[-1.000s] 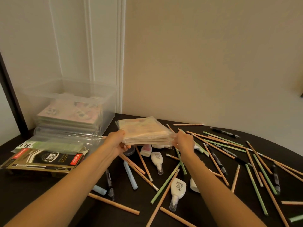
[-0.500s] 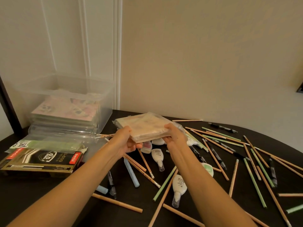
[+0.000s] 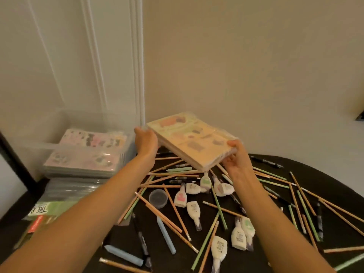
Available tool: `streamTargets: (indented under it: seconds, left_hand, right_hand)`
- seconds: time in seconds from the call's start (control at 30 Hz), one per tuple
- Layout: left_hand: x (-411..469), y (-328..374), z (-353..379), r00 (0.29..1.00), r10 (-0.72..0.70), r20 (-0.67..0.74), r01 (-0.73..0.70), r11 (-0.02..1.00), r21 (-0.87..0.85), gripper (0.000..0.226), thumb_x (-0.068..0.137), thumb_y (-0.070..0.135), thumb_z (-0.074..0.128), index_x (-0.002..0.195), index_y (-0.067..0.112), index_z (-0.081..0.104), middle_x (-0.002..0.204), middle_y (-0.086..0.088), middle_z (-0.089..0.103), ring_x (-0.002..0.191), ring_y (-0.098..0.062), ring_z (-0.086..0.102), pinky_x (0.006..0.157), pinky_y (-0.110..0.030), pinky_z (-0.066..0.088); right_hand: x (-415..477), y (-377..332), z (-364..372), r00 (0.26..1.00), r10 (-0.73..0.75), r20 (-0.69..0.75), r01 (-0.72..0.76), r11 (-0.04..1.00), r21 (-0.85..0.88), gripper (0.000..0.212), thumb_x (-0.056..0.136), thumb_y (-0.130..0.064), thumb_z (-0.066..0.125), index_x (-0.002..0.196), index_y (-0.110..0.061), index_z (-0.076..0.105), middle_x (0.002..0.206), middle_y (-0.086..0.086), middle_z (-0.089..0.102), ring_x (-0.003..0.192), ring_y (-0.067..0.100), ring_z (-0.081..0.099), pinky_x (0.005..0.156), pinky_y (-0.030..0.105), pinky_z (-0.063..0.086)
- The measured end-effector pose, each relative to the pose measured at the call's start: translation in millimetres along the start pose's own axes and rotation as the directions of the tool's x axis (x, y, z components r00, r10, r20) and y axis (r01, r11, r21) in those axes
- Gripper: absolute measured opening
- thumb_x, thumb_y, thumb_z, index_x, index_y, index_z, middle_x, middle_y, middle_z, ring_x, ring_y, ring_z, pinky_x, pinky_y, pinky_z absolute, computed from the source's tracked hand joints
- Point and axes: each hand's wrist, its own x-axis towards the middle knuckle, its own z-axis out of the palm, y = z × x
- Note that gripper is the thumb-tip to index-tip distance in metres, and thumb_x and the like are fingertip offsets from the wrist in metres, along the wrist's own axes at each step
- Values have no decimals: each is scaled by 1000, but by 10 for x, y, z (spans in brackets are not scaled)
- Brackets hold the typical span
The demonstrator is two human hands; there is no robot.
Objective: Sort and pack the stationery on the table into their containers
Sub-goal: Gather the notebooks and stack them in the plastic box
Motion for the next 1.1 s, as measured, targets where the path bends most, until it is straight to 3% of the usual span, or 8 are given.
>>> streamTargets:
  seconds: [0.1,0.23,0.47,0.6,0.73,0.9,0.97,1.1]
  left_hand:
    - [129,448,-218,988,-13,-154,24,997,71,38,98,13,31,135,8,38,132,-13,47,117,-30,48,97,-43,45]
    - [430,909,-573,984,-32,-174,93,931,353,34,95,11,33,112,-7,55,114,-23,58,105,-36,54,78,-34,41]
    - [1068,1076,-1370,992,-123,-5,74,564,823,40,96,30,35,106,4,64,111,-19,63,90,-32,57,80,-31,41]
    - [1381,1018,-1745,968,-248,25,108,508,855,48,97,41,34,116,4,58,119,-17,58,106,-31,56,81,-32,40]
    - [1677,827,-2057,942,-332,-43,213,496,842,54,96,48,32,125,6,51,126,-15,54,100,-28,53,78,-30,39]
    - [2072,423,-2330,912,-410,-26,273,558,783,45,97,51,27,101,16,55,104,-5,58,108,-29,56,80,-30,37]
    - [2124,286,-2364,910,-415,1,269,592,760,41,100,46,20,101,23,54,88,-3,60,81,-25,59,69,-27,35]
    - [2232,116,-2352,901,-433,-29,343,672,656,64,98,54,17,52,15,37,42,1,33,41,-16,34,53,-28,34]
  right_hand:
    - [-111,-185,387,1000,5,-11,-5,998,-70,32,73,1,62,104,-7,56,108,12,60,101,27,61,82,35,55]
    - [-255,-282,928,997,59,51,-50,987,-151,21,77,0,58,95,-9,55,98,10,59,83,22,60,59,28,53]
    - [-240,131,1871,969,220,114,-158,904,-398,11,80,-1,55,88,-8,52,87,11,53,76,24,55,61,33,50]
    - [-92,606,2308,935,328,133,-225,842,-489,8,80,-1,53,87,-5,54,83,11,54,71,23,54,45,26,52]
    - [66,986,2596,898,418,140,-276,781,-560,6,80,2,52,80,-4,53,79,11,55,68,23,55,51,31,52]
    - [278,1397,2841,879,463,115,-282,699,-657,11,77,7,49,76,-4,51,69,8,50,59,20,50,41,23,48]
    - [342,1554,2855,859,502,100,-307,661,-684,14,78,7,45,73,-5,49,70,8,50,61,20,49,54,31,49]
    - [534,1843,2844,843,526,115,-312,650,-693,16,74,8,38,71,-7,44,75,12,52,66,29,53,71,42,48]
